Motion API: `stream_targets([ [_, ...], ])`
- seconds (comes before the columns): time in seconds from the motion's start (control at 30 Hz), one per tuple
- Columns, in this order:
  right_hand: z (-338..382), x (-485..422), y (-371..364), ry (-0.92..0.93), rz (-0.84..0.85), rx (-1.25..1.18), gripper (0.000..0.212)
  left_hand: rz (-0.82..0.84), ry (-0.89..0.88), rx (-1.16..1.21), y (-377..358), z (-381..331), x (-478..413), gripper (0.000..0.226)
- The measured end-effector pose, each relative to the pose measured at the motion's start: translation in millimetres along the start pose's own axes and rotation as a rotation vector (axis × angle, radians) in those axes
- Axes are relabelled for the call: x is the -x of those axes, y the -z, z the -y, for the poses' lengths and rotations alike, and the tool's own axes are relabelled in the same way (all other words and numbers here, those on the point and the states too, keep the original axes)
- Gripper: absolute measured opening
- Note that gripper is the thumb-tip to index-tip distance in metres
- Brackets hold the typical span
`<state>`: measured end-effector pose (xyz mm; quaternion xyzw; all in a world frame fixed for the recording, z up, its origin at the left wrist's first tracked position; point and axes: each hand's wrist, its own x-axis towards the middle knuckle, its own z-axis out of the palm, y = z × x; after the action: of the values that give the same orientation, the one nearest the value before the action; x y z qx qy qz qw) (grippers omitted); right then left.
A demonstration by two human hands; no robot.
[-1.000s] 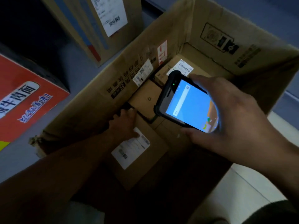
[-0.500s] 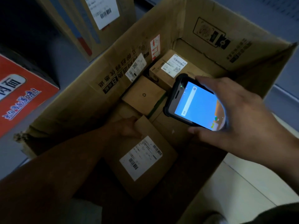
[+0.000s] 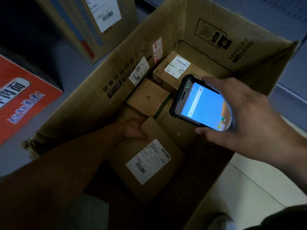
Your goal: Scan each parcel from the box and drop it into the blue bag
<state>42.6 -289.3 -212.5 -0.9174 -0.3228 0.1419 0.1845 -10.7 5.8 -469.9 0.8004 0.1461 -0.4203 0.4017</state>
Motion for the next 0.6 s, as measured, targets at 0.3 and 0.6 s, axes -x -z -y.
stream_targets([
  [0.3,2.1,2.8,8.3,0.025,0.002,0.016,0.106,0.081,-0.158,-0.084,23.5,-19.8,58.1,0.110],
  [0.6,9.5,9.0,27.8,-0.017,-0.014,0.049,0.106,-0.395,-0.149,-0.354,65.6,-75.1,148.7,0.092],
])
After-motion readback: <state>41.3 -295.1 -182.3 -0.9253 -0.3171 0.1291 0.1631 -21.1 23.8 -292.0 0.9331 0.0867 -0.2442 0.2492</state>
